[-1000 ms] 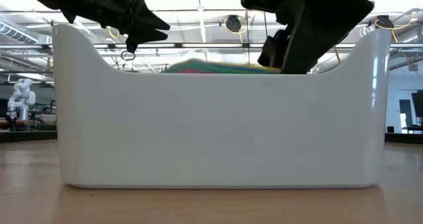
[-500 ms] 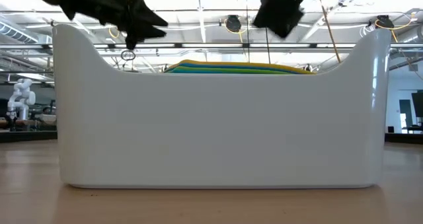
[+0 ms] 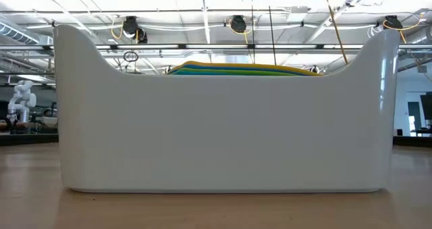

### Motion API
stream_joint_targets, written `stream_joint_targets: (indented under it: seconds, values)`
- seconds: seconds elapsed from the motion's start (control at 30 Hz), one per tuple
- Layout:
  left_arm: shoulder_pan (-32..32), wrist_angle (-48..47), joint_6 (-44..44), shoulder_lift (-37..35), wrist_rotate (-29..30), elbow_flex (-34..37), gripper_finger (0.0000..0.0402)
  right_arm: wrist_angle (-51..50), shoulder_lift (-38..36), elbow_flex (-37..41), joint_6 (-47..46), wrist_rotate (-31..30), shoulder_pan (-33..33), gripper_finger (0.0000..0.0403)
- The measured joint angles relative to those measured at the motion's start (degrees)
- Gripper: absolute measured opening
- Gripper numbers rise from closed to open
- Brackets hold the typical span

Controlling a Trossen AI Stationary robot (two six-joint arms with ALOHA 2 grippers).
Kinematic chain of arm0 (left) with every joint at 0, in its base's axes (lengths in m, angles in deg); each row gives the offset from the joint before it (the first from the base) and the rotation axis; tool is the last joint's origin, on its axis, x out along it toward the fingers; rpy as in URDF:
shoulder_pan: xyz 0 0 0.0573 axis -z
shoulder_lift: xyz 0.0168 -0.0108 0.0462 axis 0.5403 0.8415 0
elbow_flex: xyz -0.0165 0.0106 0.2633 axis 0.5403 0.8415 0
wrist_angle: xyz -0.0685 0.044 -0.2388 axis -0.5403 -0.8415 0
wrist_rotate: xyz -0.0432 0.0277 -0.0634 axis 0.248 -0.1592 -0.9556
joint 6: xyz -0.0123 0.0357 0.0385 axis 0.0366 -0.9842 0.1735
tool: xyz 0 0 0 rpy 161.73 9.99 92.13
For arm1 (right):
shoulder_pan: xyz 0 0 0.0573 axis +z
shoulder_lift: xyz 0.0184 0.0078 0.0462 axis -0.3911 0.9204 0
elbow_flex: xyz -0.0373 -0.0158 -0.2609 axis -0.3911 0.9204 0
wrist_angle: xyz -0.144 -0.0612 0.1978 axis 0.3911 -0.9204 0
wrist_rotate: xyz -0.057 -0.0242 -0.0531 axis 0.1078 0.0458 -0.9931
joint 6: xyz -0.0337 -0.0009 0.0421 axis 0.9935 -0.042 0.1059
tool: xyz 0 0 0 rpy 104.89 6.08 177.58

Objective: Nest measuring cups in basket
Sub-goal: Return to Home Position

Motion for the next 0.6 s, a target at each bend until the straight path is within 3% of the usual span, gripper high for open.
stream_joint_targets:
  seconds: [0.3, 0.47, 0.6]
  values:
    - [1.05, -1.25, 2.92, -17.18, 2.86, 8.41, 0.0152, 20.57, -29.14, 22.75, 3.89, 0.07, 0.0, 0.0158]
    - [1.05, -0.27, 4.32, -21.31, 2.95, 16.07, 0.0152, 28.79, -39.08, 32.25, 5.77, -0.01, 0.0, 0.0157]
    - [1.05, 3.26, 3.86, -22.23, 2.96, 21.59, 0.0152, 28.27, -43.97, 36.56, 7.9, 0.13, 0.0, 0.0157]
